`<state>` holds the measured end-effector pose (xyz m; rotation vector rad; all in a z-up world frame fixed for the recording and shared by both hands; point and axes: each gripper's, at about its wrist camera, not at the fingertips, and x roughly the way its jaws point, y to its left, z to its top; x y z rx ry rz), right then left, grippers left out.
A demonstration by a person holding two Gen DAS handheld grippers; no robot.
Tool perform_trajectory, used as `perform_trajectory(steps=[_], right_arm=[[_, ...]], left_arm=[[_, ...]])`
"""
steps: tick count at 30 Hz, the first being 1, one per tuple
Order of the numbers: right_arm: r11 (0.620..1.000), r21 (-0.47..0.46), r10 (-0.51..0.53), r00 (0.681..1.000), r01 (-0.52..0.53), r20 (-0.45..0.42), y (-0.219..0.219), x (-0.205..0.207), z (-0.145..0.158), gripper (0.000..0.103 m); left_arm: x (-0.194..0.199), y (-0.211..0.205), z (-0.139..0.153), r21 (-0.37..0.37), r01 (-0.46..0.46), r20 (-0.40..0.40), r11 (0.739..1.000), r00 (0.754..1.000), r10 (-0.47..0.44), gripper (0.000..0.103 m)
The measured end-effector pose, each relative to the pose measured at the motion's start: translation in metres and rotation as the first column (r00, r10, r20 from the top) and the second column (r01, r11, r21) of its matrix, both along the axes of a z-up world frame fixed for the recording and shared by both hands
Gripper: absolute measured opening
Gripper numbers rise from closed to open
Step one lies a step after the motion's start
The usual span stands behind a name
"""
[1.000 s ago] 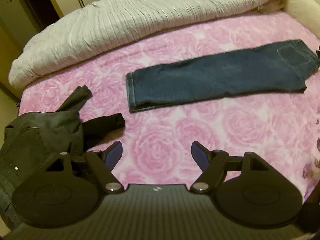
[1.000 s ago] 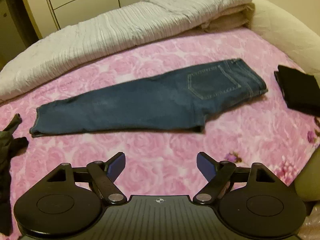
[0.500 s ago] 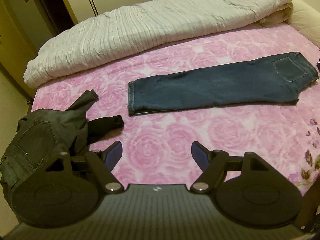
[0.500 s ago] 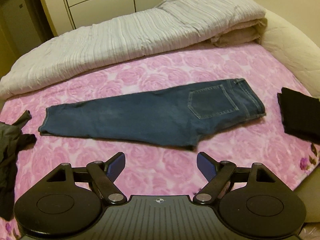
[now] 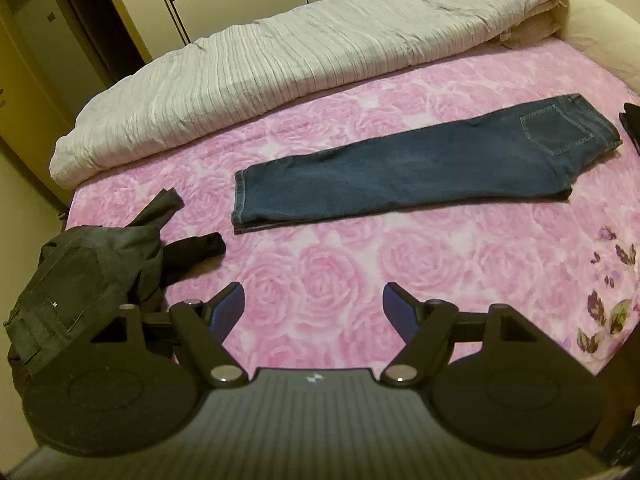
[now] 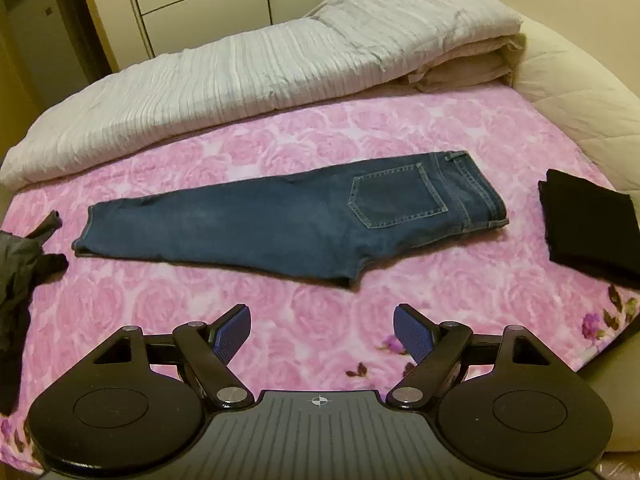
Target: Fold clothes
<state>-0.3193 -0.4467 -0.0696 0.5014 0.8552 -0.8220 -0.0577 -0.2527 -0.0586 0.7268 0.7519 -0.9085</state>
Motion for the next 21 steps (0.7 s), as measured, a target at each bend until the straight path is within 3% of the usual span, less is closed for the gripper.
perform_trajectory(steps=[6, 12, 15, 18, 19, 21], right_arm=[[0.976, -0.042, 0.215, 0.976, -0.216, -0.014, 0.021, 0.077, -0.021, 0.082], [0.903, -0.08, 0.42, 0.907, -0.421, -0.036, 0.041, 0.154, -0.041, 0.082], [0.82, -0.143, 0.55, 0.832, -0.554, -0.066, 0.062, 0.218, -0.065, 0.082], [0.734, -0.196, 0.644, 0.758, -0.651, -0.107, 0.08, 0.291, -0.11, 0.081], [0.701, -0.212, 0.672, 0.73, -0.681, -0.122, 0.086, 0.314, -0.125, 0.078], [0.633, -0.233, 0.724, 0.671, -0.738, -0.161, 0.094, 0.357, -0.161, 0.059]], left_arm=[[0.029, 0.013, -0.009, 0.012, -0.017, 0.014, 1.0, 1.0, 0.017, 0.075], [0.1, 0.021, -0.036, -0.044, -0.046, -0.022, 0.998, 0.999, 0.045, 0.076], [0.137, 0.021, -0.056, -0.08, -0.036, -0.033, 0.996, 0.999, 0.033, 0.076], [0.172, 0.018, -0.081, -0.103, -0.007, -0.022, 0.995, 1.0, 0.005, 0.076], [0.182, 0.016, -0.09, -0.099, 0.006, -0.005, 0.995, 1.0, -0.007, 0.076], [0.2, 0.013, -0.106, -0.091, 0.018, 0.019, 0.996, 1.0, -0.016, 0.076]])
